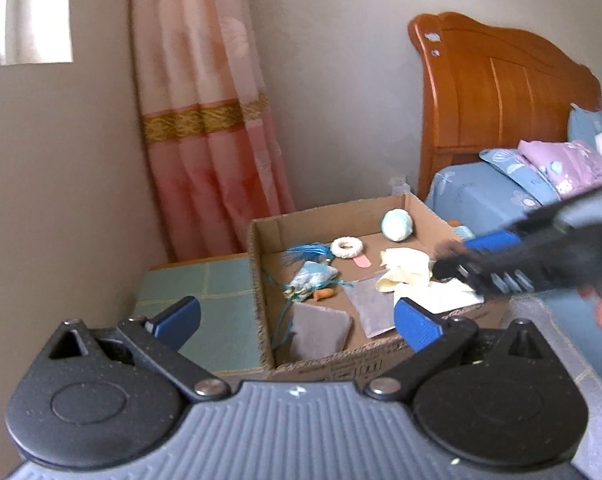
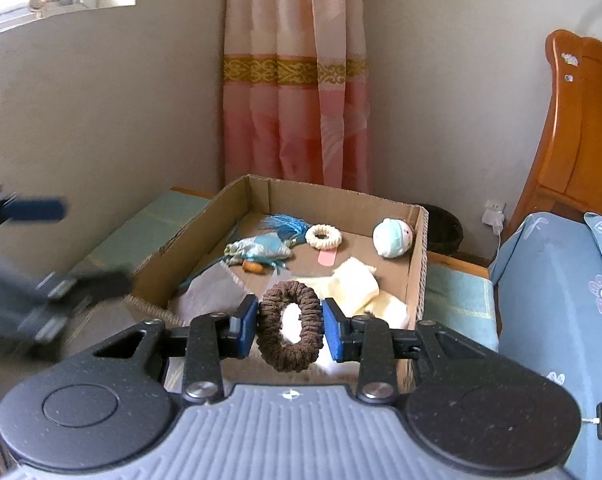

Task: Organize soft objects

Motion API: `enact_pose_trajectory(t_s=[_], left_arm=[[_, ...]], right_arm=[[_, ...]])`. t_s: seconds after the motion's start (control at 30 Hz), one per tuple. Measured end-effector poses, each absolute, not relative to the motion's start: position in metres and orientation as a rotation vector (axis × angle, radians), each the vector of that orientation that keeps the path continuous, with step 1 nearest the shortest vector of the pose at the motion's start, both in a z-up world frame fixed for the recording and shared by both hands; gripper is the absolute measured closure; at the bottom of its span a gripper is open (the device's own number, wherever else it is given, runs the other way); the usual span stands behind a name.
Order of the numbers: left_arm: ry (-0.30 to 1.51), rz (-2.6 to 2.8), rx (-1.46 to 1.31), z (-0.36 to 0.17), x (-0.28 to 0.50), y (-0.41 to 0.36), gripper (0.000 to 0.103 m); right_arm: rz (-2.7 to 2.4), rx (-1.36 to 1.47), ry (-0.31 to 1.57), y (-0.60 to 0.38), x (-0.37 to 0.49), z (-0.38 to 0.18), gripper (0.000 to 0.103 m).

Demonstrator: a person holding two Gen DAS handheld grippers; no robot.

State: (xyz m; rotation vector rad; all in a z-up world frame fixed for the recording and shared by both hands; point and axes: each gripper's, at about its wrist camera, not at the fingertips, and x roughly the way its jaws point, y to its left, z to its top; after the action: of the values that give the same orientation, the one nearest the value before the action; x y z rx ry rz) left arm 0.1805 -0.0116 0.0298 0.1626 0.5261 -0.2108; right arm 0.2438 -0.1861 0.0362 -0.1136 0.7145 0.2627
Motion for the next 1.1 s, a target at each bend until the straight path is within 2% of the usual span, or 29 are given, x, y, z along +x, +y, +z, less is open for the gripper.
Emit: enact_pose_trajectory(t_s=[0.3,0.33,0.37,0.43,1.1], left_arm=[[0.529,-0.205,0.183,0.024,0.153,-0.008,0.001],[0.529,-0.201,0.185,0.023,0.152,-0.009,0.001],[0.527,-0.195,0.192,0.023,0.151,-0.01,0.001],[0.526,-0.192,0.201,0.023,0.15,-0.011,0.001],[0.548,-0.11,0.166,0.032,0.138,-0.012,0.001]], right_arm=[[0.215,-0.113,0.796,-0.166,0.329,0.032,0.063],[0.194,-0.101,0.795,-0.166,0.339,0.03,0.052],[0.19,-0.083,0.799,-0.167,0.346,0.029,0.025],[0.166,-0.057,0.805,-0.17,0.356,0.028,0.0],[0.087,-0.088,0.883,-0.184,0.29,0.049,0.0]])
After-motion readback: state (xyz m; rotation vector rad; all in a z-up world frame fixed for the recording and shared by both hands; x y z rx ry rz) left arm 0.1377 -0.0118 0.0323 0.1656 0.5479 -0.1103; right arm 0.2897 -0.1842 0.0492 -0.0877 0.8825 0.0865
